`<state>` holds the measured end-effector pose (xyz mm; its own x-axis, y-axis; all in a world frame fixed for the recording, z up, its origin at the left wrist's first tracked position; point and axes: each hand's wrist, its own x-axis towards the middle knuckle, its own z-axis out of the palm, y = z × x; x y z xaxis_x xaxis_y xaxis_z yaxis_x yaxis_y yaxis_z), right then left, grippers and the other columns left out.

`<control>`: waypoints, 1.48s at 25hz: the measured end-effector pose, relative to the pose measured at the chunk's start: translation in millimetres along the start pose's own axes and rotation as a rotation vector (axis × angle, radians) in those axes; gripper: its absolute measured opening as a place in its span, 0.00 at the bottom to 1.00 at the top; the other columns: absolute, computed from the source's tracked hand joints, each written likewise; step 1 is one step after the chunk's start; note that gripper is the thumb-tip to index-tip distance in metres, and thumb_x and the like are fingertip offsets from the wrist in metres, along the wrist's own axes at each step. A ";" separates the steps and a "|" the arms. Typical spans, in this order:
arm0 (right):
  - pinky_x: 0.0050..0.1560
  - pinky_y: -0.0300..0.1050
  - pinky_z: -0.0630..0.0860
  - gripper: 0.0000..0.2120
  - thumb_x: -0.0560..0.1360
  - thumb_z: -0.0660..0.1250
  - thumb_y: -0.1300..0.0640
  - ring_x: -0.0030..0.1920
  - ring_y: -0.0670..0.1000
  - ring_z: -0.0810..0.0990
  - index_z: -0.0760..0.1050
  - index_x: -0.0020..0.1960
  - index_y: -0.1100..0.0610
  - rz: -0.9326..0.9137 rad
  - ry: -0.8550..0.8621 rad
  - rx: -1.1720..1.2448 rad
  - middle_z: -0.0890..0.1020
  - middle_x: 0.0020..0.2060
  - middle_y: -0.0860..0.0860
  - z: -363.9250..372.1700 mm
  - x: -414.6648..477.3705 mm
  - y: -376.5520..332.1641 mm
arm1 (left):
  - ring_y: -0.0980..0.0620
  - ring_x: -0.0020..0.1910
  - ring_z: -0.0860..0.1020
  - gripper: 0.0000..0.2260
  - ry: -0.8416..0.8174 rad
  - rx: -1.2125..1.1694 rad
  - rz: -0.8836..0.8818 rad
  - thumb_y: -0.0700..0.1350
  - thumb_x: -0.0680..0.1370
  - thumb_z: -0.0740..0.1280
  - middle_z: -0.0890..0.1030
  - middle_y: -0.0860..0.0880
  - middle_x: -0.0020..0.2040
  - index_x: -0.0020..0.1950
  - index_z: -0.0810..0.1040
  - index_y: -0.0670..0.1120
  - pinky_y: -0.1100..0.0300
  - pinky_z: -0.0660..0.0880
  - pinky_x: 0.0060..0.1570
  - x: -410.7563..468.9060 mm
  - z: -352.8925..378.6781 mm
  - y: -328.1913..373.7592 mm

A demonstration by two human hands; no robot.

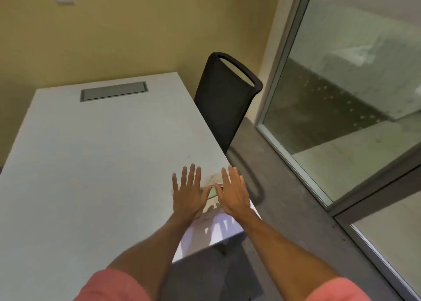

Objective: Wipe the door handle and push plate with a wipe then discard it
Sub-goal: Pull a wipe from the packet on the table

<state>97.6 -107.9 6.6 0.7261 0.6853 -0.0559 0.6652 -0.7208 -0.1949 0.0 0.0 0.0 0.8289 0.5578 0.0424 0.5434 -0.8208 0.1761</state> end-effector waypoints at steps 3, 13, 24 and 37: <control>0.77 0.50 0.47 0.27 0.83 0.50 0.45 0.78 0.55 0.51 0.53 0.78 0.54 -0.015 -0.094 0.041 0.54 0.78 0.54 20.0 1.3 -6.8 | 0.40 0.80 0.54 0.35 -0.009 0.047 -0.022 0.63 0.80 0.35 0.55 0.45 0.81 0.80 0.59 0.47 0.36 0.43 0.75 -4.3 25.7 -15.7; 0.51 0.47 0.72 0.11 0.80 0.62 0.55 0.55 0.54 0.76 0.80 0.57 0.57 -0.044 -0.067 0.039 0.78 0.57 0.54 37.7 29.0 -20.7 | 0.44 0.81 0.42 0.28 -0.164 0.023 -0.114 0.56 0.85 0.44 0.43 0.47 0.82 0.82 0.43 0.47 0.42 0.37 0.77 -4.8 62.0 -25.2; 0.48 0.46 0.72 0.07 0.75 0.66 0.64 0.48 0.56 0.81 0.83 0.48 0.59 0.025 -0.178 0.000 0.85 0.46 0.57 41.3 52.6 -28.9 | 0.45 0.80 0.40 0.27 -0.193 -0.037 -0.145 0.54 0.85 0.44 0.41 0.47 0.82 0.81 0.41 0.45 0.40 0.35 0.75 -4.0 74.8 -23.9; 0.54 0.50 0.67 0.08 0.73 0.64 0.67 0.54 0.57 0.77 0.78 0.49 0.58 -0.242 -0.125 -0.165 0.79 0.52 0.55 51.6 51.4 -24.9 | 0.44 0.80 0.39 0.27 -0.201 -0.027 -0.140 0.53 0.85 0.44 0.39 0.47 0.81 0.81 0.40 0.45 0.38 0.35 0.75 -4.5 76.2 -24.4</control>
<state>109.3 -49.3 -42.0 0.5228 0.8393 -0.1490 0.8430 -0.5350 -0.0561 -6.8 8.1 -79.4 0.7573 0.6277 -0.1804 0.6530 -0.7325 0.1925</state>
